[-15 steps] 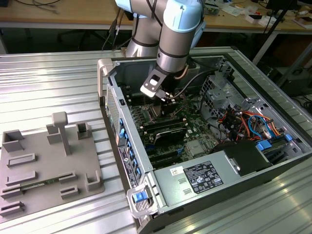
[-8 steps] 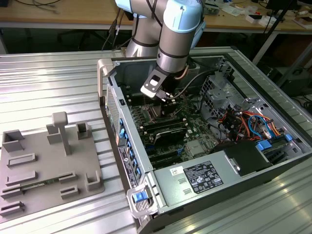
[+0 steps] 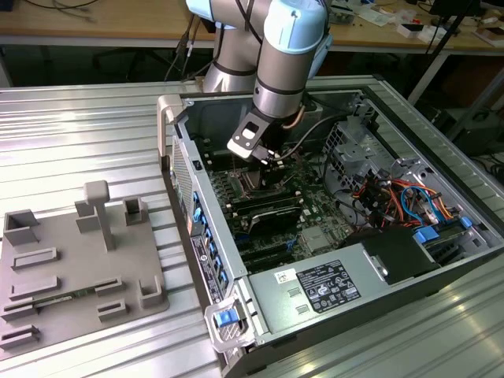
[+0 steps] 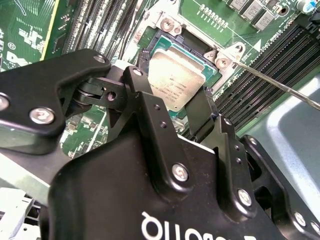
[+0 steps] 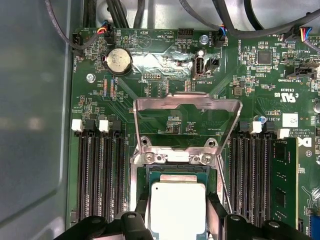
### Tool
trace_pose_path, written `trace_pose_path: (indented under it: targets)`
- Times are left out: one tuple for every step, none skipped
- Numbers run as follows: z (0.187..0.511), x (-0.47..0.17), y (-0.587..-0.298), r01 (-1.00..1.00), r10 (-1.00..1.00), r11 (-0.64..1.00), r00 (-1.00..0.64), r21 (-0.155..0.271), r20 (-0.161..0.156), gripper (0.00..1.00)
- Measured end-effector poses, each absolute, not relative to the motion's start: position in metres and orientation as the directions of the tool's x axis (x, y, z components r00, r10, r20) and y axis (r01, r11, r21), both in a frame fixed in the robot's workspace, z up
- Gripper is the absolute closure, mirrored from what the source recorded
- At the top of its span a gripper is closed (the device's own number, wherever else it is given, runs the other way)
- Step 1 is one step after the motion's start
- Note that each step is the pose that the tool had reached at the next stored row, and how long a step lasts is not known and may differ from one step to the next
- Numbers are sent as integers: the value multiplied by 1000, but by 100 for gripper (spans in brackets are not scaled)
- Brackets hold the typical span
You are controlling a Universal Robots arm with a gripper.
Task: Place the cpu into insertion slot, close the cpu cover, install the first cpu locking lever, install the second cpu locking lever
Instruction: 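Place the cpu into insertion slot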
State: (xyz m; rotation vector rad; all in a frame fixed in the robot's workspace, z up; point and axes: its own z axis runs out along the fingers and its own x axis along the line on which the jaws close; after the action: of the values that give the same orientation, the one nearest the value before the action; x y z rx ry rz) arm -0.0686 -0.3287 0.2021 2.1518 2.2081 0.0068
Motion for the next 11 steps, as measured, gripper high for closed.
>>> trace_pose_path:
  targets:
    - [202,-69,-329,999,999,27,-25,44,-39,46]
    - [202,-69,-329,999,999,27,-25,44,-39,46]
    - [202,-69,-329,999,999,27,-25,44,-39,46]
    - [202,-69,-329,999,999,26,-24,44,-39,46]
    - [201,-69,-329,999,999,24,-23,44,-39,46]
    - [201,-69,-329,999,999,24,-22,44,-39,46]
    - [201,-69,-329,999,999,23,-21,44,-39,46]
    - [201,-69,-329,999,999,23,-21,44,-39,46]
    - [201,-69,-329,999,999,22,-21,44,-39,46]
    - [201,-69,-329,999,999,22,-21,44,-39,46]
    - [201,-68,-329,999,999,22,-21,44,-39,46]
